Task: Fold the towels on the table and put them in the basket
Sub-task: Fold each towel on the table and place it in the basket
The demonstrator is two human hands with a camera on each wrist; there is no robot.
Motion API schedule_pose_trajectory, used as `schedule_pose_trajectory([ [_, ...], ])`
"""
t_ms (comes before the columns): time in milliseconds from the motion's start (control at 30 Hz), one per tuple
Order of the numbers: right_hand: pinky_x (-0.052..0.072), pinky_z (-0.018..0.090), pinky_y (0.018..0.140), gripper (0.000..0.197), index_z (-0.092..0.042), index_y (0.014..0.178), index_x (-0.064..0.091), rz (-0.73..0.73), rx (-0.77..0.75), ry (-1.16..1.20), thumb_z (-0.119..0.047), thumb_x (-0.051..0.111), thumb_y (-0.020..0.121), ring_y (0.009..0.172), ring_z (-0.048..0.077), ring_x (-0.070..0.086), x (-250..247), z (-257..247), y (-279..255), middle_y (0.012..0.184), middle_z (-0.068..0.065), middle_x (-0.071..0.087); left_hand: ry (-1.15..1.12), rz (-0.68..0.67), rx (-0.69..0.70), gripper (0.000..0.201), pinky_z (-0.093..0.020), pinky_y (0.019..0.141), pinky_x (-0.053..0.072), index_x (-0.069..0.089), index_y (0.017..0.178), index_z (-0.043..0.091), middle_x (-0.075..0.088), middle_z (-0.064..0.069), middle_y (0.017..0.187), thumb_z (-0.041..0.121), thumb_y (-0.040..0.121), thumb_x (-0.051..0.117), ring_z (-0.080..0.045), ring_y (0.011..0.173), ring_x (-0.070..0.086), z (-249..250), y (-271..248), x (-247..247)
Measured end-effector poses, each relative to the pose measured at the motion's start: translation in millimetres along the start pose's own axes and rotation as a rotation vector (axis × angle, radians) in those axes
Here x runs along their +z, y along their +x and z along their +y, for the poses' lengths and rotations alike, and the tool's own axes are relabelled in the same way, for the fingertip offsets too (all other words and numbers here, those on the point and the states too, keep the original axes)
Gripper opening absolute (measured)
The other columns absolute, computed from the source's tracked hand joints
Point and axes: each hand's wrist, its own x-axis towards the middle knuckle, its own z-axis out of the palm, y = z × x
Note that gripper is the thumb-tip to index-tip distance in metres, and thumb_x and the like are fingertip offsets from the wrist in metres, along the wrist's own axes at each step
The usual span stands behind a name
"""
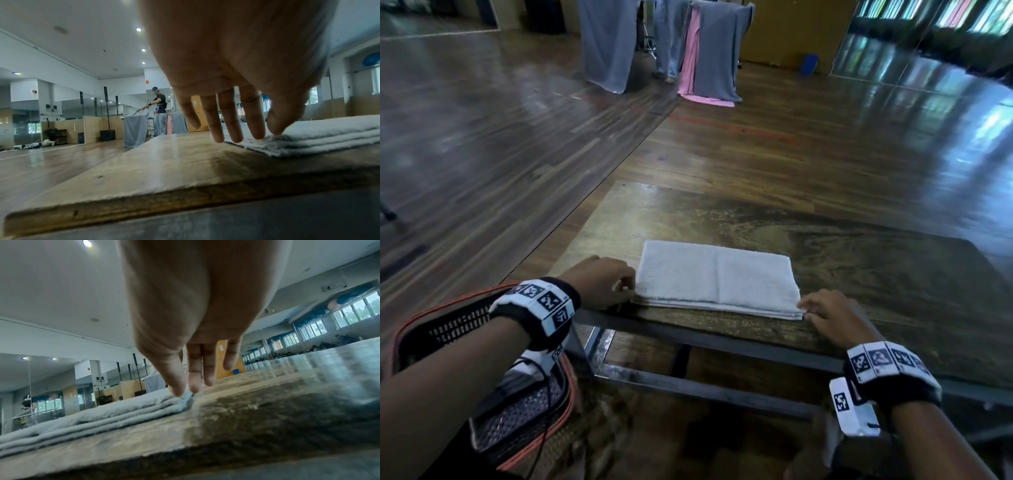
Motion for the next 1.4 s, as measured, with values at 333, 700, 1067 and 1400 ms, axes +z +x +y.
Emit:
schedule_pose_trajectory([
  [333, 0.047, 0.038, 0.090, 0.017, -0.025, 0.103, 0.067, 0.014, -0.007, 0.038, -0.023, 0.062, 0.087, 0.101, 0.015, 0.058, 2.5, -10.5, 7.0, 0.109, -0.003, 0.064, -0.049, 0.047, 0.077, 0.013, -0.022, 0.079, 0.034, 0.064, 0.097, 0.031, 0.060, 0.014, 0.101, 0.038, 0.087, 0.059, -0.002, 0.082, 0.048, 8.6, 6.2, 6.6],
  [700, 0.047, 0.043, 0.089, 0.010, -0.029, 0.080, 0.064, 0.090, 0.032, 0.207, -0.020, 0.066, 0.083, 0.088, 0.012, 0.060, -3.4, -5.4, 6.5, 0.091, -0.008, 0.063, -0.125, 0.120, 0.081, 0.009, -0.022, 0.078, 0.045, 0.065, 0.094, 0.027, 0.064, 0.012, 0.096, 0.031, 0.089, 0.058, -0.004, 0.084, 0.056, -4.9, -1.2, 3.6],
  [1067, 0.039, 0.037, 0.089, 0.018, -0.027, 0.100, 0.063, 0.146, -0.007, 0.035, -0.034, 0.058, 0.084, 0.098, 0.012, 0.053, -4.0, -26.6, 9.3, 0.098, -0.007, 0.059, 0.017, 0.180, 0.031, 0.017, -0.032, 0.100, 0.027, 0.059, 0.089, 0.034, 0.060, 0.017, 0.094, 0.050, 0.084, 0.053, -0.006, 0.093, 0.054, 16.0, 1.3, 4.4],
  [1400, 0.045, 0.030, 0.078, 0.011, -0.022, 0.096, 0.061, 0.023, -0.224, 0.083, -0.030, 0.057, 0.089, 0.099, 0.015, 0.050, 19.6, -88.4, 27.9, 0.102, -0.003, 0.058, -0.120, 0.106, 0.060, 0.021, -0.030, 0.077, 0.043, 0.060, 0.110, 0.023, 0.058, 0.003, 0.112, 0.032, 0.093, 0.050, -0.018, 0.106, 0.051, 87.2, 34.0, 19.8],
])
